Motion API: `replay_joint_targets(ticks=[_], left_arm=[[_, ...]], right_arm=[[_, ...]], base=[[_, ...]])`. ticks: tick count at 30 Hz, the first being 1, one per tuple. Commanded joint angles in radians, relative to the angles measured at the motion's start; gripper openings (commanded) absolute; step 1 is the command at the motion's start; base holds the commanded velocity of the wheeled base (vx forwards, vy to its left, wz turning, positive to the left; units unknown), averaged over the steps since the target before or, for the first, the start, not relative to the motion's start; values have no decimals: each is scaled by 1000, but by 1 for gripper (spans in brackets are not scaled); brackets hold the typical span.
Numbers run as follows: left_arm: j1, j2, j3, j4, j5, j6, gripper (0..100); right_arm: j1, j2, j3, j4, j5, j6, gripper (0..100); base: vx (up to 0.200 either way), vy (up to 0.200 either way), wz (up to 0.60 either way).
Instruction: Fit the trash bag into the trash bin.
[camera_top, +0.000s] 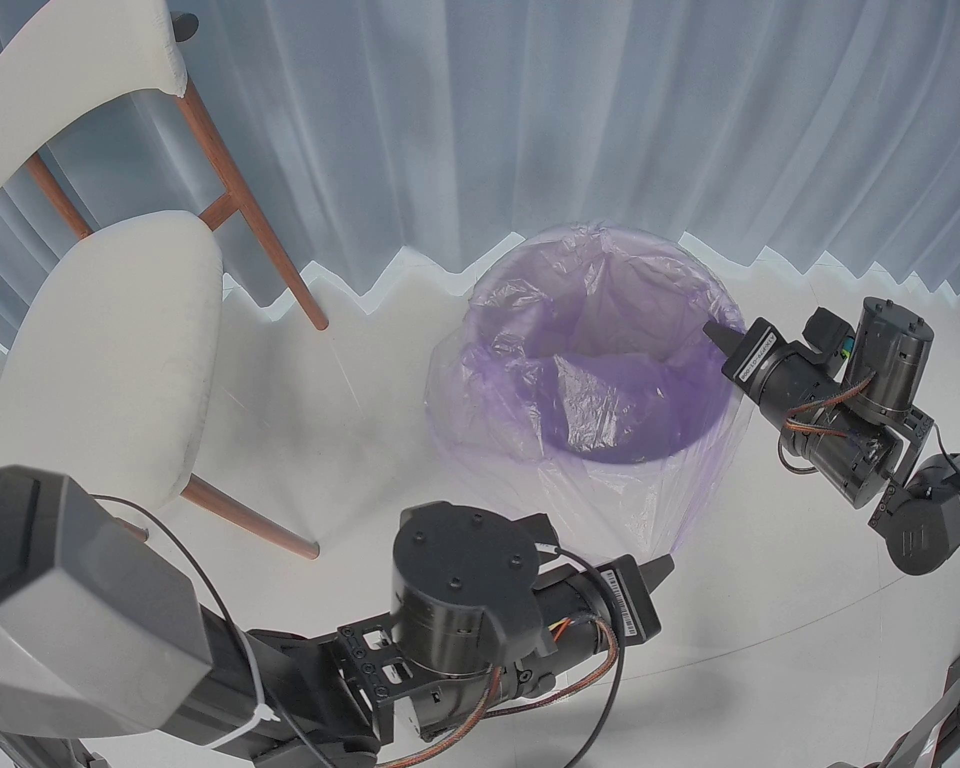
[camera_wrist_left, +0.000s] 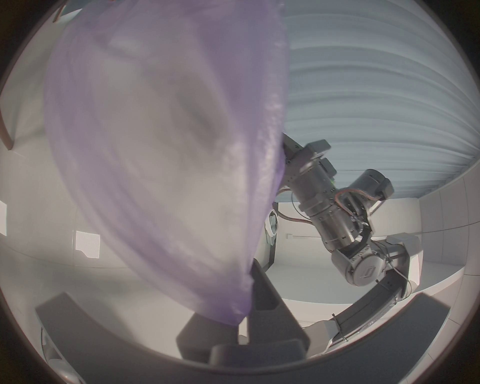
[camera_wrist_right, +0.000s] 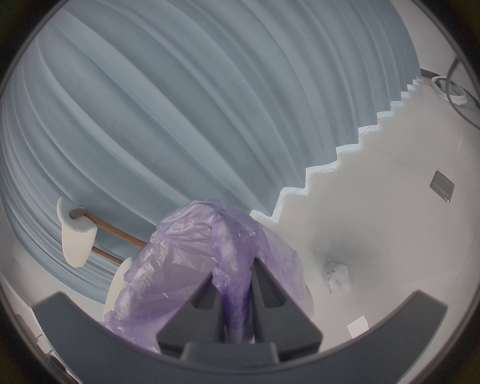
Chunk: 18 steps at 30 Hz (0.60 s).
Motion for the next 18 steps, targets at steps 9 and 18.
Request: replay_joint_targets(ticks=[9, 18], left_arm=[[9, 24, 14, -5, 1, -12, 100], [-52, -122, 209, -99, -10, -12, 100]], right_arm=[[2, -24, 13, -1, 1, 8, 0], [1, -12, 17, 4, 2, 0, 0]], base=[[0, 0, 0], [0, 0, 0]])
